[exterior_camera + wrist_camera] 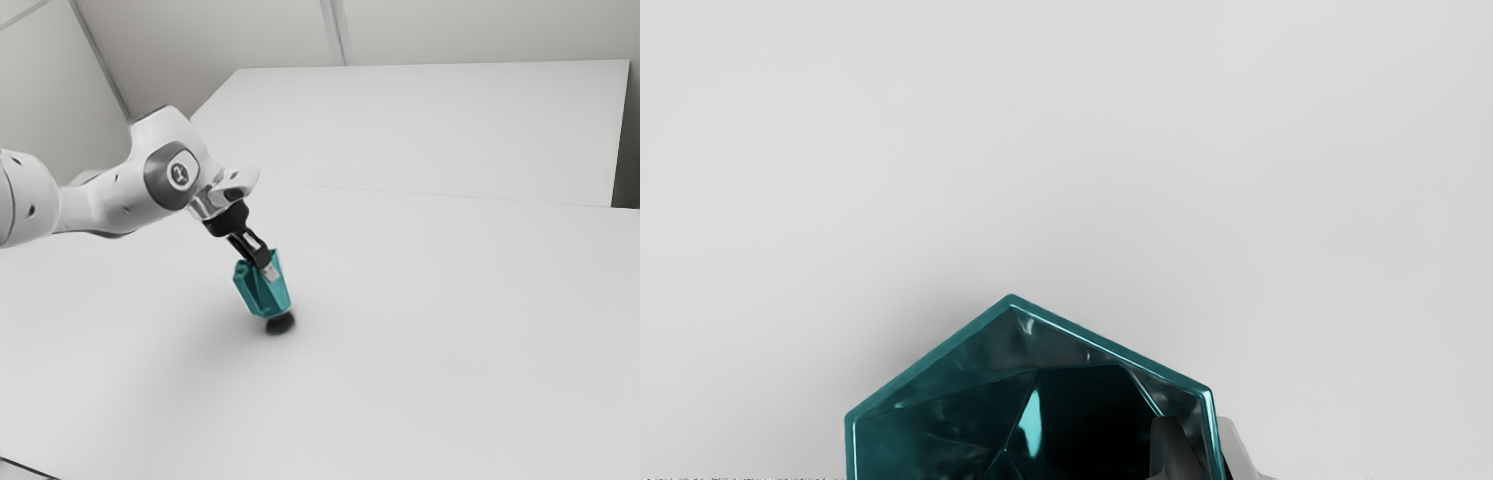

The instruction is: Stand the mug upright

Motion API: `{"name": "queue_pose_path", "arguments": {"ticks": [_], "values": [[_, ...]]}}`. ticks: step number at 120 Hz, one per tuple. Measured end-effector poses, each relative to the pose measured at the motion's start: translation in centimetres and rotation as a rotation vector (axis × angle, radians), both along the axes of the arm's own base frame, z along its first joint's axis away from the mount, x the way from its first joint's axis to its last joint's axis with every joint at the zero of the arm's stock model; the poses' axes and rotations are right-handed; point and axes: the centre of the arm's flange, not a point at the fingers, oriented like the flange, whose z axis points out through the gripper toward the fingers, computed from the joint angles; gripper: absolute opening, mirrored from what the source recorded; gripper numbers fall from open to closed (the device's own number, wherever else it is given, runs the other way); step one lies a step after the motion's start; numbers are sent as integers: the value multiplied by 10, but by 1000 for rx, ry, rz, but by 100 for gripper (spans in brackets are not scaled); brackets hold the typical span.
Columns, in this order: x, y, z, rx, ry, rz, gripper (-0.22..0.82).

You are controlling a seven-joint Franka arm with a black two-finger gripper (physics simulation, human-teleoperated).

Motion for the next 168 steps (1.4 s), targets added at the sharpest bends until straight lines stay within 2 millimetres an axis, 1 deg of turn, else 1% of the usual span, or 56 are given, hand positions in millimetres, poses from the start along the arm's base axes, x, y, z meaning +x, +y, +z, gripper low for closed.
{"name": "queue_pose_path", "arguments": {"ticks": [22,37,50,70,97,109,138,149,168], "values": [[-8,-34,-1,112,55,-30,-18],[-13,-47,-3,182,87,-22,-18],[-16,-48,-2,251,97,-3,-18],[-20,-42,-5,325,130,57,-18],[-18,-36,-13,440,136,118,-18],[-16,-39,-20,500,114,125,-18],[-13,-61,-40,617,70,119,-18],[-10,-61,-43,638,59,145,-18],[-7,-61,-41,650,44,197,-18]]}}
